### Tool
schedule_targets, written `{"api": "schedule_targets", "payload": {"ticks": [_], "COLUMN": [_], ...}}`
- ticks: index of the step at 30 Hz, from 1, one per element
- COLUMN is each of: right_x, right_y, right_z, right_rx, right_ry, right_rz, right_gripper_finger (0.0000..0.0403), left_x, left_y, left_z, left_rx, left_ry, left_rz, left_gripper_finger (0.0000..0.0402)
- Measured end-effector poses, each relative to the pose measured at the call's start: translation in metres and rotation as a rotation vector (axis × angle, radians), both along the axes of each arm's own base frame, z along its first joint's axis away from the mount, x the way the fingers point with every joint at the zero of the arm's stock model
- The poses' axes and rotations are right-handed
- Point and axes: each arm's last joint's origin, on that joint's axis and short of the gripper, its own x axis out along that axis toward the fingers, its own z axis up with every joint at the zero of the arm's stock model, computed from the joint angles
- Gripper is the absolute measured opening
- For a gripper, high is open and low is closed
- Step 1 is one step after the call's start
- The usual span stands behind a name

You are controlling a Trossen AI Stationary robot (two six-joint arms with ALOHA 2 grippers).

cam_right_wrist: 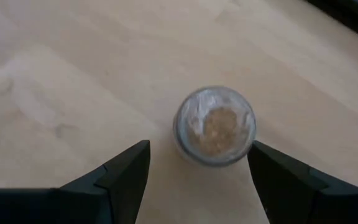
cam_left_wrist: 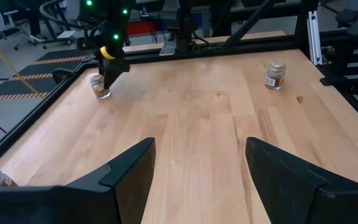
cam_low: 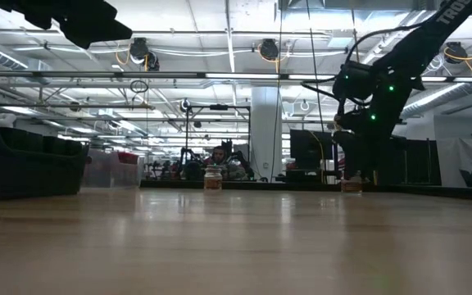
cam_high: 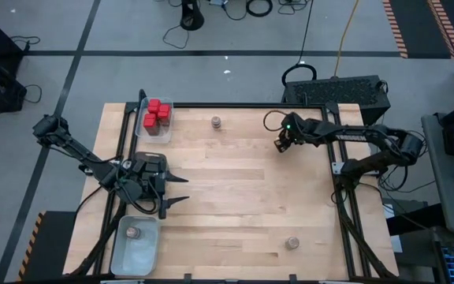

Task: Sort spices by type
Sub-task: Put the brown seasoning bottle into the gray bin

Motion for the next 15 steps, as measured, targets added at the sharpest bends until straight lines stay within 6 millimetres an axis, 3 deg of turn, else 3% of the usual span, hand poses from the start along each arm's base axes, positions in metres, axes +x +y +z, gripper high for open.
{"api": "schedule_targets", "payload": {"ticks": [8, 15], "right_x": [0.009, 0.000], "right_y": [0.011, 0.022], "right_z": [-0.001, -0.023], "right_rx": [-0.110, -0.145], "right_ry": [0.003, -0.044], "right_rz": [0.002, -0.063], "right_gripper_finger": [0.0254, 0.0254], "left_x": [0.000, 0.000], "left_y": [0.000, 0.000], "left_z": [0.000, 0.000], "left_rx": [-0.002, -0.002], "left_ry": [0.000, -0.001], "left_rz": [0.001, 0.001], "left_gripper_finger": [0.0256, 0.0256]}}
